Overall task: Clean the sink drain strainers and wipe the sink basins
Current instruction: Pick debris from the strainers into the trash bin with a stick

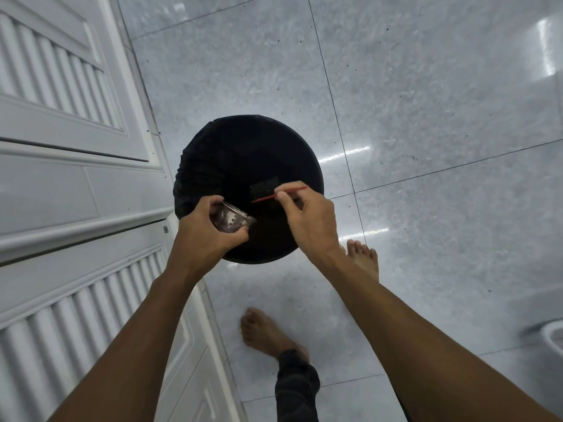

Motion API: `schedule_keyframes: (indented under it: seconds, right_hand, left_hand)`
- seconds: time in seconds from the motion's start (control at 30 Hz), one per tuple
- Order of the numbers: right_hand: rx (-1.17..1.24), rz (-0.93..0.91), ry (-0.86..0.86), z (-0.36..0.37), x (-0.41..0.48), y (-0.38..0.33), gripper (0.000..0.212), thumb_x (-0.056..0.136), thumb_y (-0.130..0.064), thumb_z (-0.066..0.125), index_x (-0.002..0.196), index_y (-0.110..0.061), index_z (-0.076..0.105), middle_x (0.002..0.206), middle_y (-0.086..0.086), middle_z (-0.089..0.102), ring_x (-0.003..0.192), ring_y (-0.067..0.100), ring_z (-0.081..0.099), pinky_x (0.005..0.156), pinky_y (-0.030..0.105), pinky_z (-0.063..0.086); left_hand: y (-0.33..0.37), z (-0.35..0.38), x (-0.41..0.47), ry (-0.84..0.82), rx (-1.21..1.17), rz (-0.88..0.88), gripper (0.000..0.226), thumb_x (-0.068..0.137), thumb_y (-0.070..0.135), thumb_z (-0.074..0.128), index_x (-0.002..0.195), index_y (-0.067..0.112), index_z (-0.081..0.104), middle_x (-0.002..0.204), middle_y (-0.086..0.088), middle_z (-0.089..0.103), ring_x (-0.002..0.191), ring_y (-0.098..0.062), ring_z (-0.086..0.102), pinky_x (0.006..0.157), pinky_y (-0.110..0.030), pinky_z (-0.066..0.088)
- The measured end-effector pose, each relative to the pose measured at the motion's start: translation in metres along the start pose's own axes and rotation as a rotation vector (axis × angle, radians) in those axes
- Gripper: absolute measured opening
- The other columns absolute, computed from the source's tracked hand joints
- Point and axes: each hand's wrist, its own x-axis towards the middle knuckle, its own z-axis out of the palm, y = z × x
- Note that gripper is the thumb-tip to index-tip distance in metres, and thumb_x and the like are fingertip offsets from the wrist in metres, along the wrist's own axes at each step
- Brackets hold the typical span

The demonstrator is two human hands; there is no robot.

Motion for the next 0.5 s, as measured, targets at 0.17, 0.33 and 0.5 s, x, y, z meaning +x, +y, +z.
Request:
schedule_keyframes:
  seconds: [0.17, 0.33, 0.5]
  right_hand:
    - [-0.096, -0.094, -0.209, 0.005, -0.008, 0.003, 0.018, 0.099, -0.030, 0.062, 0.111, -0.024, 0.074, 0.103, -0.009, 0.074, 0.097, 0.007, 0.067, 0.090, 0.025, 0.058]
    - [-0.038, -0.070, -0.008, -0.001, -0.003, 0.003, 0.016, 0.099, -0.031, 0.062, 0.111, -0.026, 0.072, 0.100, -0.011, 0.074, 0.093, 0.004, 0.067, 0.086, 0.023, 0.058]
    - [-0.168, -0.106, -0.074, 0.002, -0.006, 0.001, 0.019, 0.101, -0.034, 0.059, 0.112, -0.026, 0.072, 0.100, -0.010, 0.074, 0.095, 0.009, 0.066, 0.084, 0.031, 0.058]
  left_hand:
    - [0.000, 0.001, -0.001, 0.019, -0.009, 0.030, 0.085, 0.072, 0.034, 0.092, 0.144, 0.023, 0.047, 0.121, 0.012, 0.058, 0.104, -0.006, 0.060, 0.078, -0.006, 0.044]
    - [0.002, 0.005, -0.001, 0.054, 0.001, 0.042, 0.085, 0.072, 0.030, 0.092, 0.143, 0.023, 0.045, 0.122, 0.014, 0.055, 0.101, 0.000, 0.057, 0.071, 0.003, 0.043]
    - [0.001, 0.010, -0.001, 0.053, -0.024, 0.061, 0.090, 0.071, 0.026, 0.093, 0.145, 0.024, 0.043, 0.127, 0.014, 0.053, 0.107, 0.001, 0.056, 0.081, -0.004, 0.042]
